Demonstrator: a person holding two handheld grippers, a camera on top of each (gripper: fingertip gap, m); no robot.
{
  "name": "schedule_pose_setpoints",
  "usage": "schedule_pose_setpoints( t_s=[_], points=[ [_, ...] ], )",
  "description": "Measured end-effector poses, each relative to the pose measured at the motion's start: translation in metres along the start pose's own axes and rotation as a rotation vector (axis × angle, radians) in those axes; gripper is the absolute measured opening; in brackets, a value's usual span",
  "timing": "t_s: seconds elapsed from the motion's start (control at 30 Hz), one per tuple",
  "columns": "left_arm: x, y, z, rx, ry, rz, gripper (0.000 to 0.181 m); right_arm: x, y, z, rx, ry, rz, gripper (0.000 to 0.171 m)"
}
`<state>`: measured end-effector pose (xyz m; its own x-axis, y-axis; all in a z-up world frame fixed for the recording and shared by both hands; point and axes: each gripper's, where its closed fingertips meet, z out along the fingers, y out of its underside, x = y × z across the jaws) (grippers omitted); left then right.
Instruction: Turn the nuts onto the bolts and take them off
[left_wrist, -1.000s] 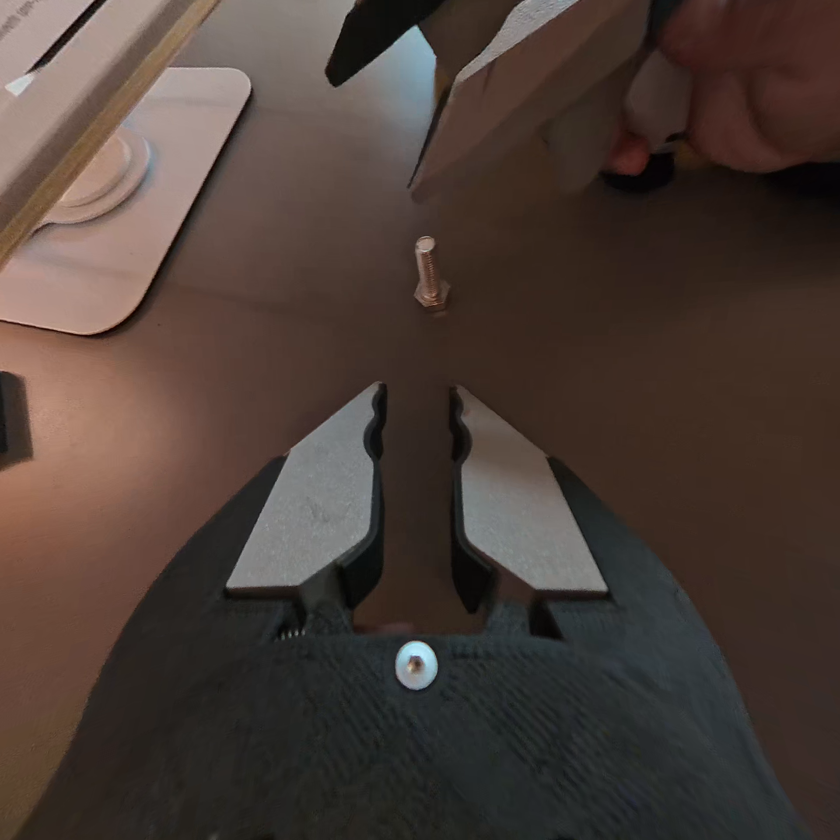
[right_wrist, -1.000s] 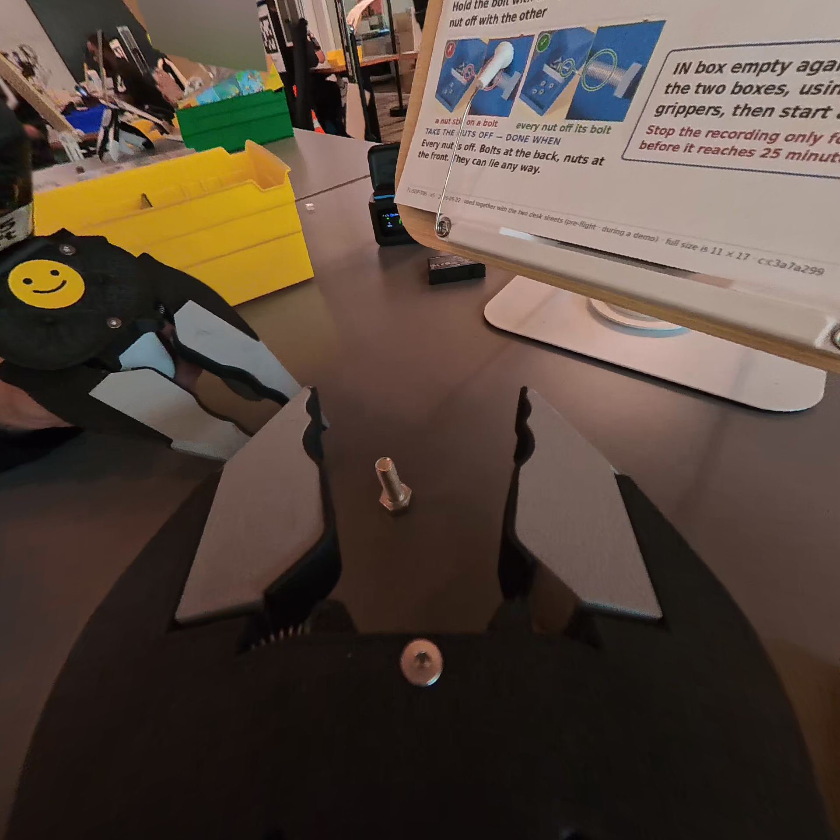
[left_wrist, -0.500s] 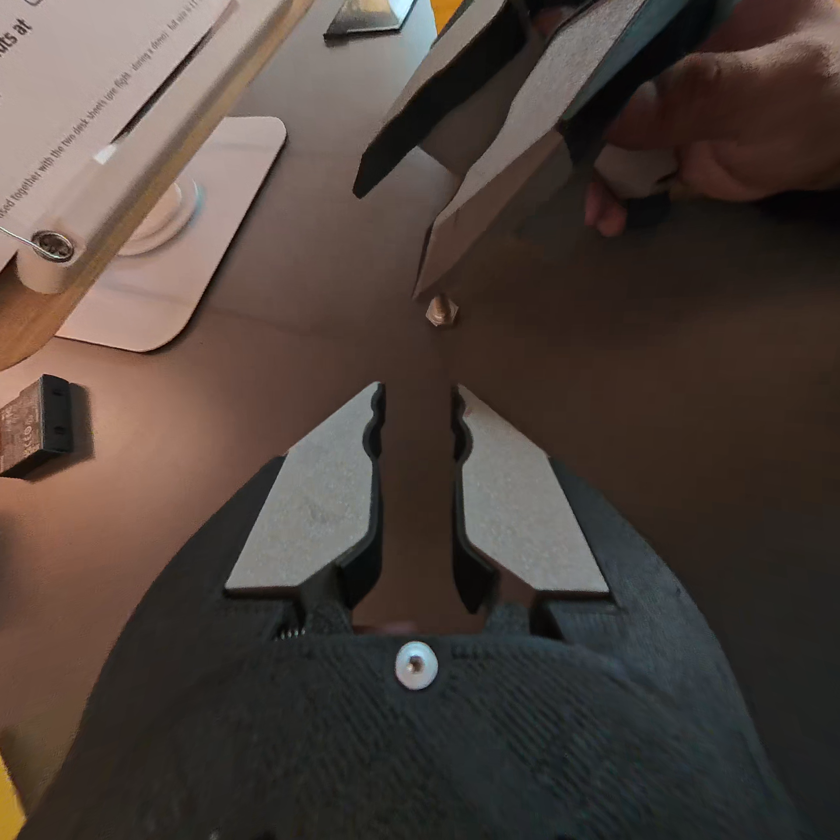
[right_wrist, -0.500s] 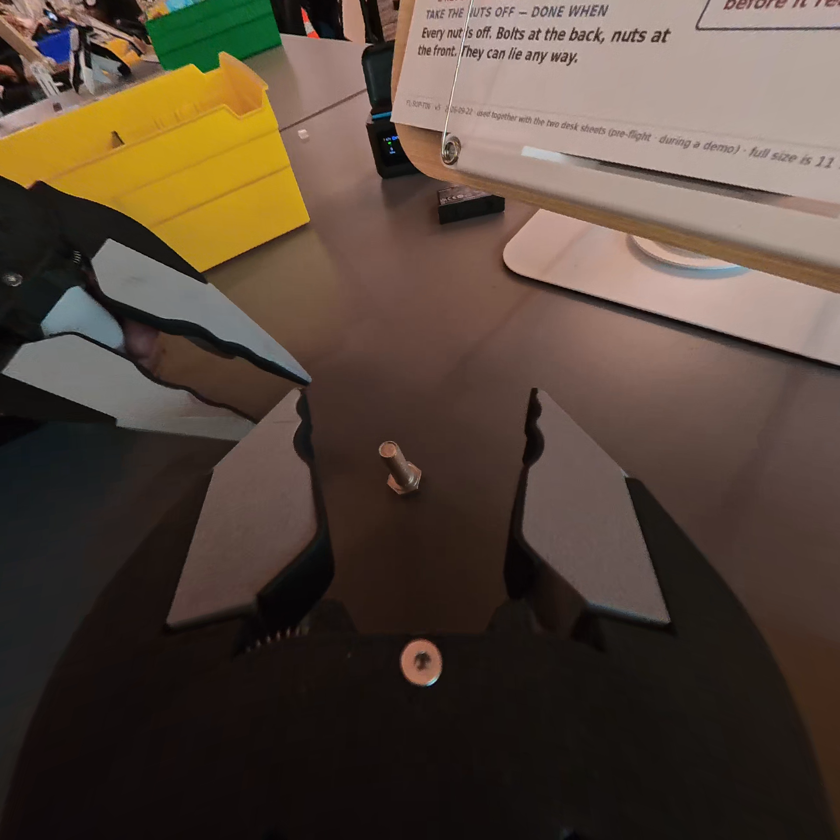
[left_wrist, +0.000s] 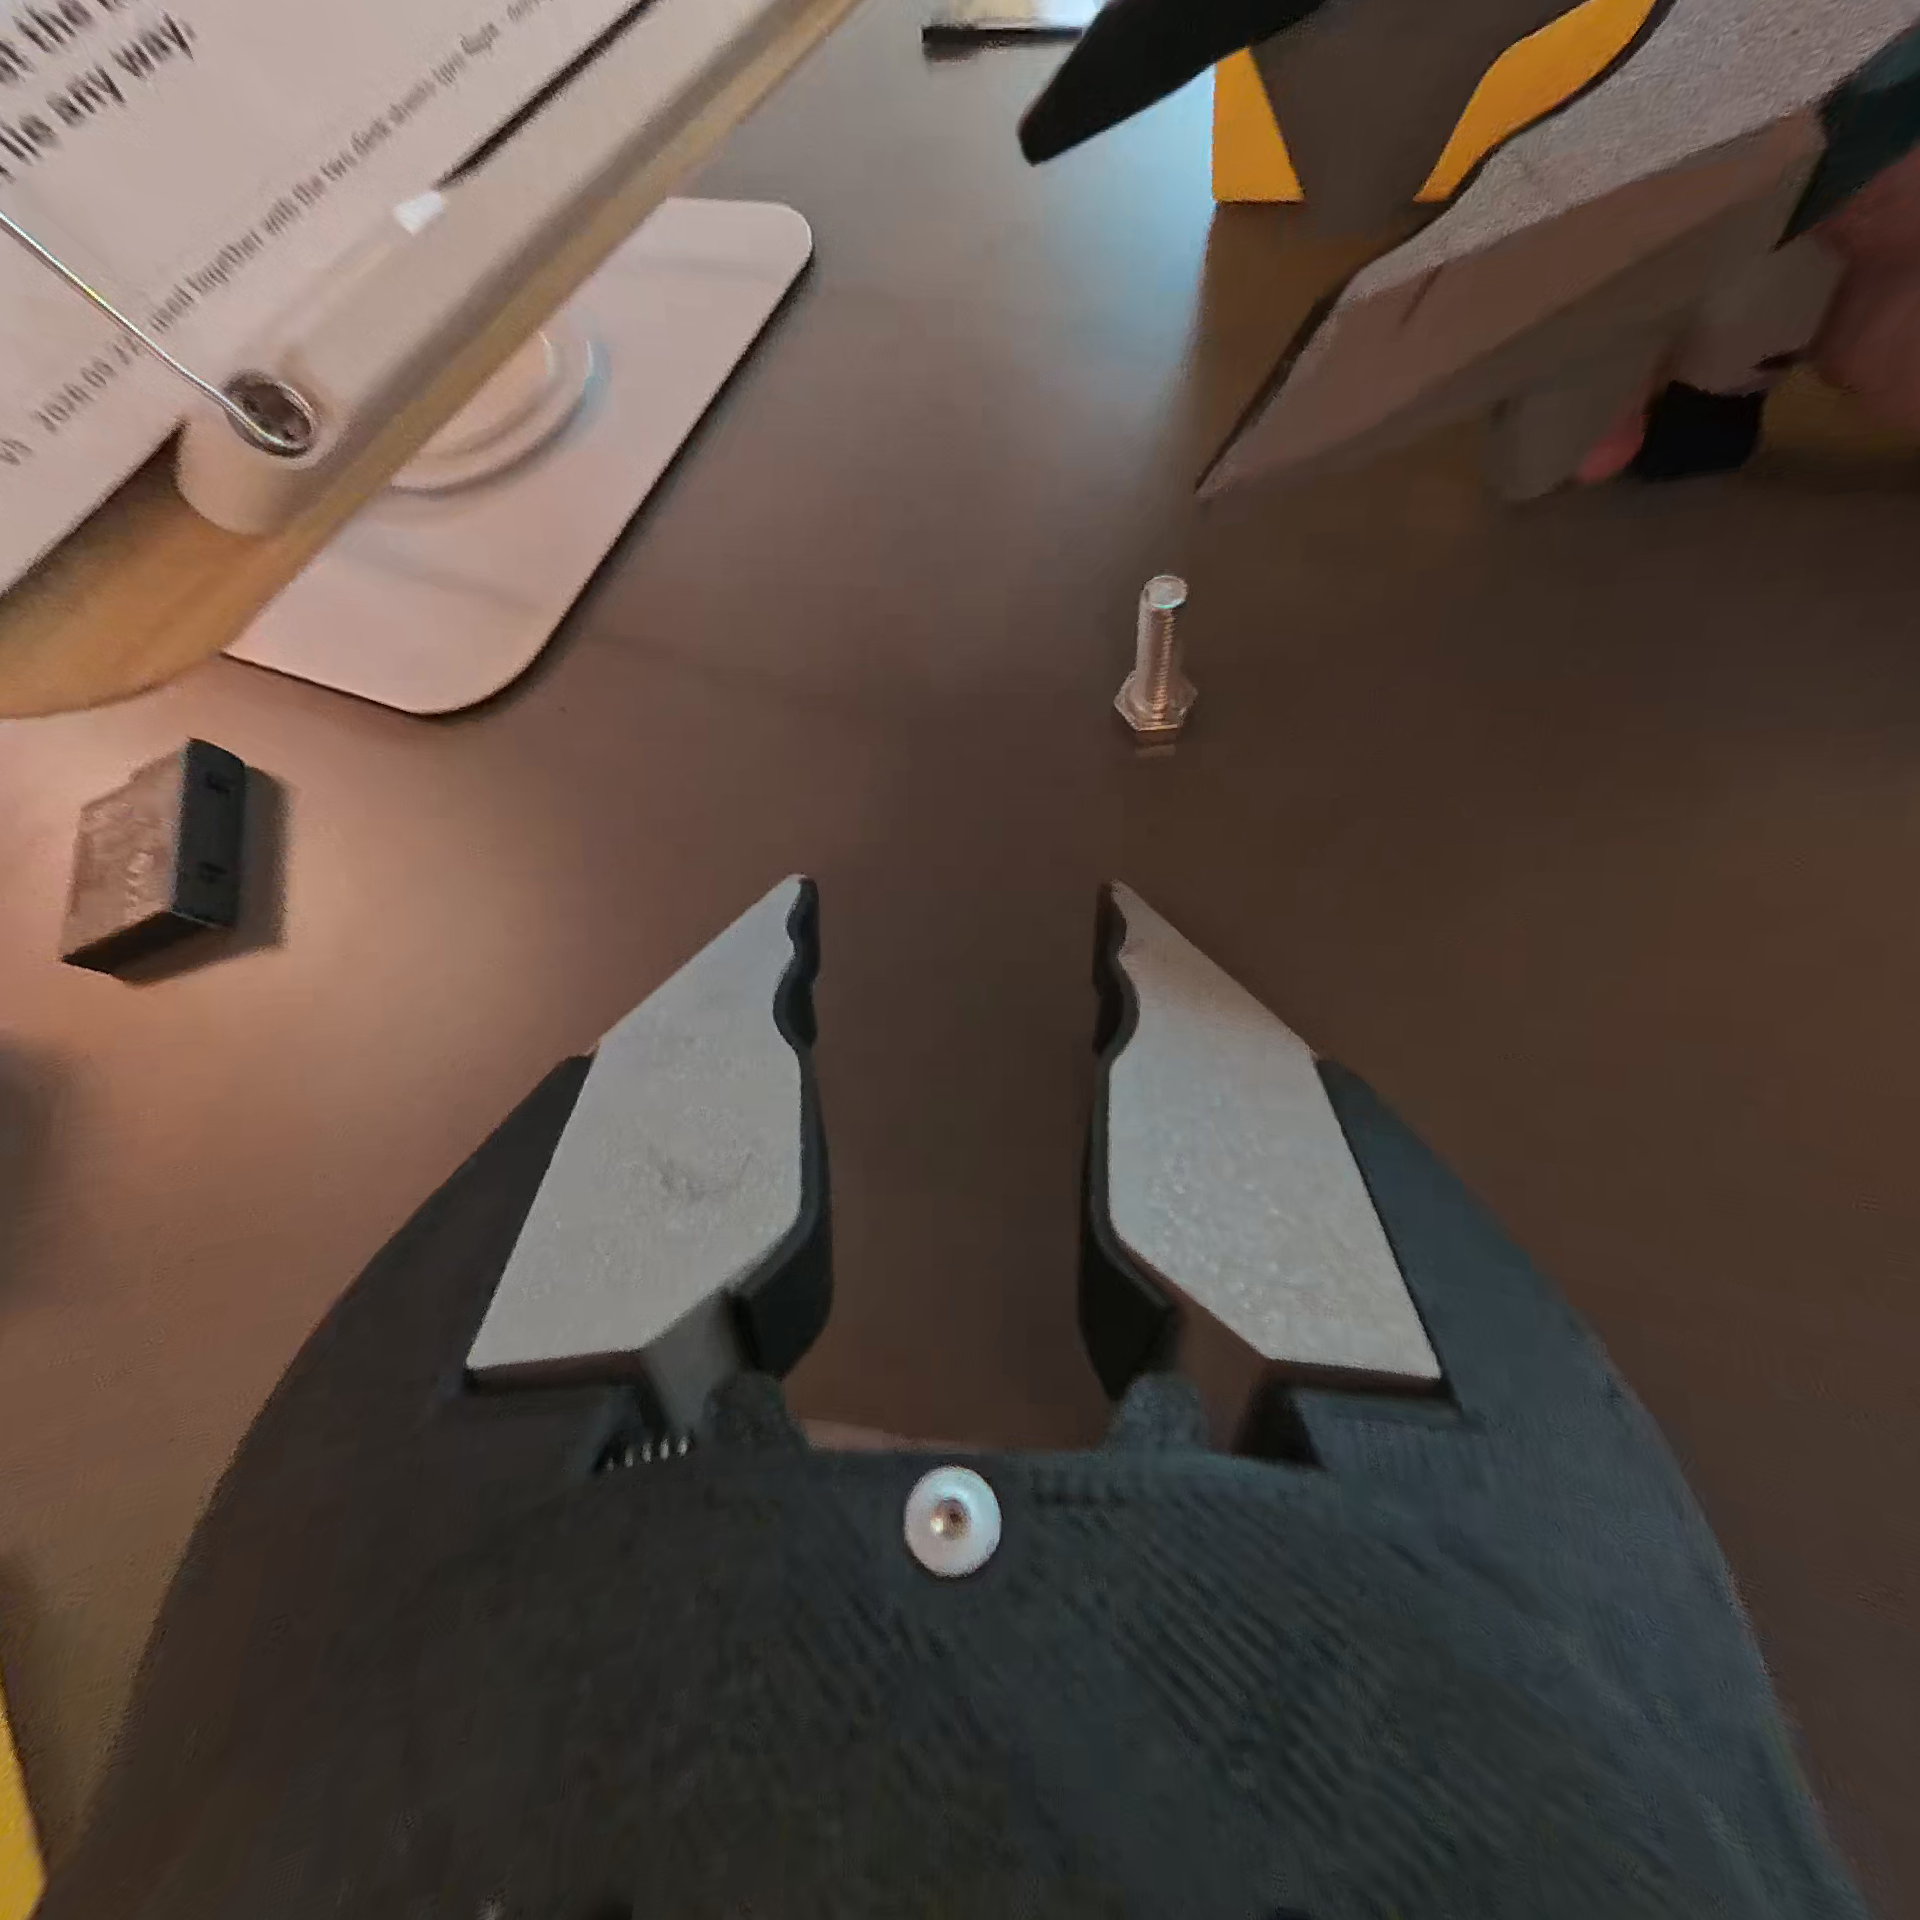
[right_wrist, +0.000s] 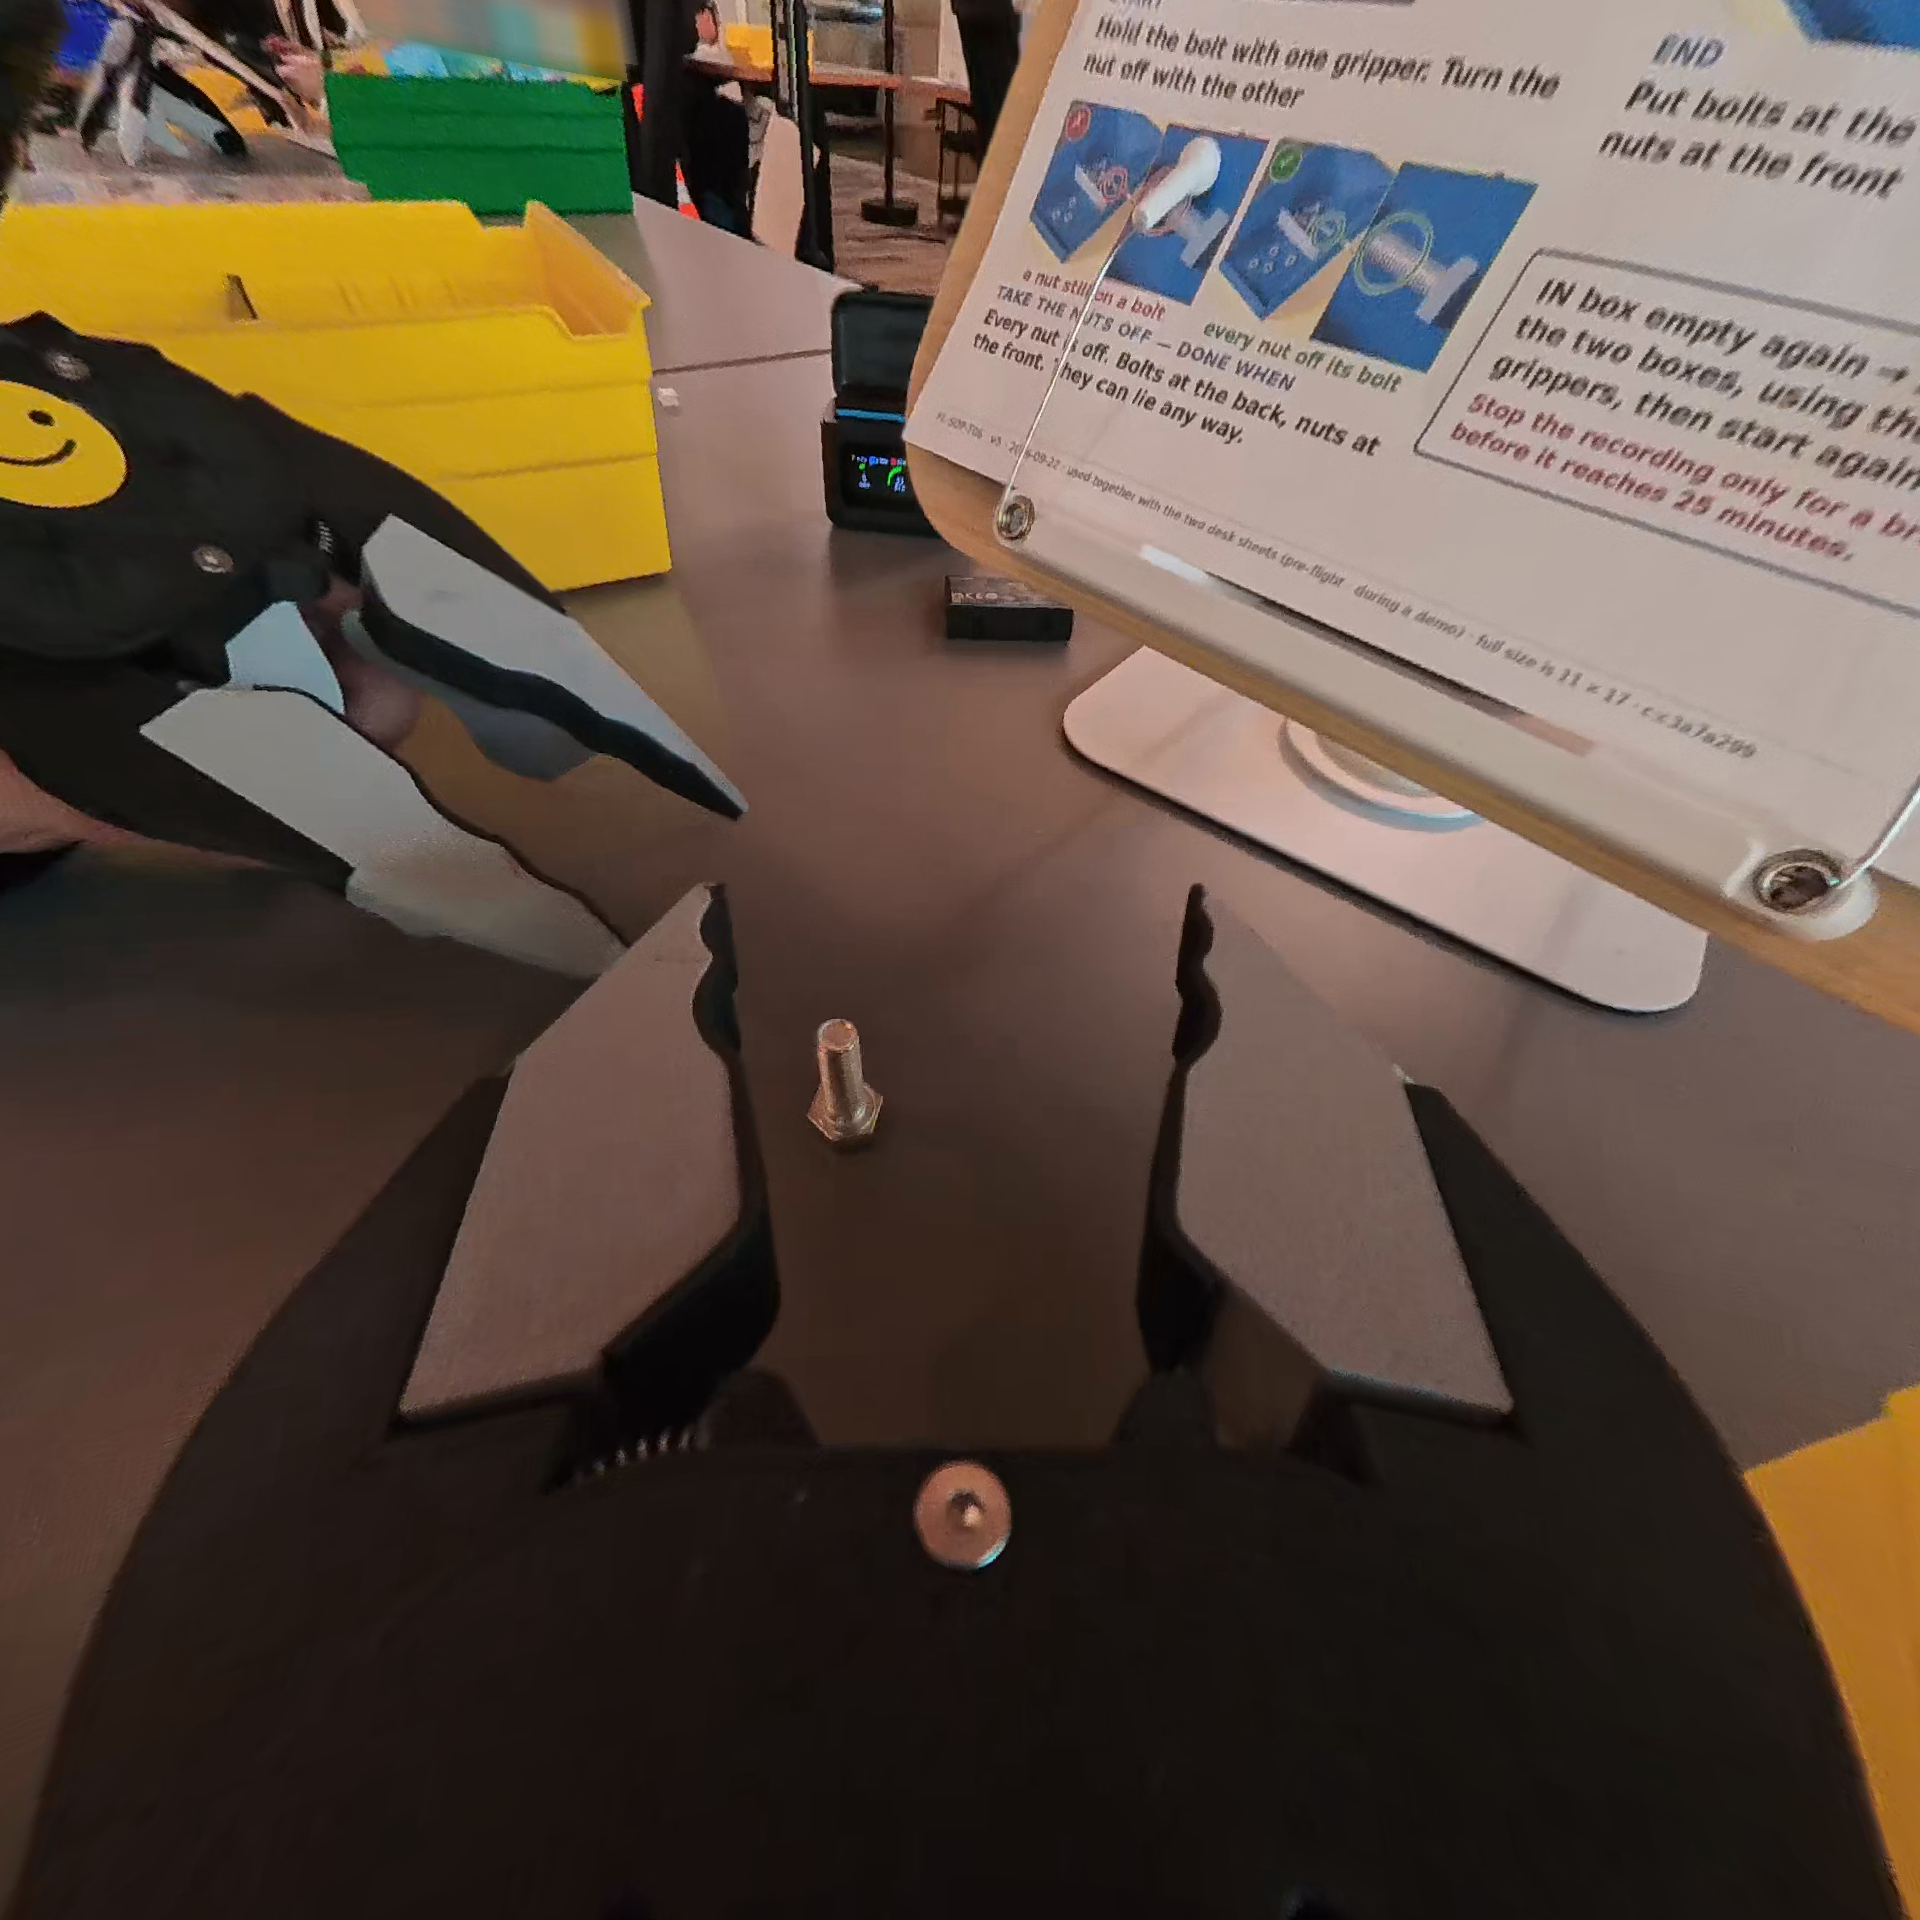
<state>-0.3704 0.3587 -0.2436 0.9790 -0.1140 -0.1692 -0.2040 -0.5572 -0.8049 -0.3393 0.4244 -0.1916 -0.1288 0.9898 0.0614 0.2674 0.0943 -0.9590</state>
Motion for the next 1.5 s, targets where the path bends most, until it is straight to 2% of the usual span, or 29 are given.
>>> schedule_pose_setpoints(
  t_s=[0.13,0.2,0.33,0.57,0.7,0.9,1.03,1.33,1.5],
  points=[
    [-0.004,0.007,0.004,-0.047,-0.077,0.038,0.051,-0.001,-0.009,-0.005,0.064,-0.007,0.056,0.086],
    [0.000,0.009,0.005,-0.061,-0.067,0.055,0.048,0.000,-0.009,-0.006,0.063,-0.004,0.070,0.087],
    [0.003,0.007,0.003,-0.045,-0.061,0.070,0.056,-0.008,-0.008,-0.004,0.065,-0.029,0.054,0.087],
    [0.029,0.006,0.004,-0.052,0.006,0.139,0.054,-0.029,-0.006,0.005,0.033,-0.098,0.019,0.087],
    [0.031,0.006,0.004,-0.047,0.022,0.145,0.053,-0.029,0.000,0.009,-0.004,-0.065,-0.047,0.088],
    [0.026,0.002,0.003,-0.024,0.013,0.113,0.052,-0.024,-0.003,0.005,0.022,-0.057,0.007,0.086],
    [0.023,-0.001,0.003,-0.005,-0.004,0.125,0.051,-0.024,-0.010,0.000,0.059,-0.066,0.036,0.075],
    [0.018,-0.005,-0.002,0.036,-0.043,0.129,0.049,-0.014,-0.008,-0.003,0.051,0.020,0.012,0.076],
    [0.040,-0.001,-0.009,0.045,0.062,0.197,0.059,-0.015,-0.005,-0.003,0.045,-0.005,0.023,0.075]
  ],
)
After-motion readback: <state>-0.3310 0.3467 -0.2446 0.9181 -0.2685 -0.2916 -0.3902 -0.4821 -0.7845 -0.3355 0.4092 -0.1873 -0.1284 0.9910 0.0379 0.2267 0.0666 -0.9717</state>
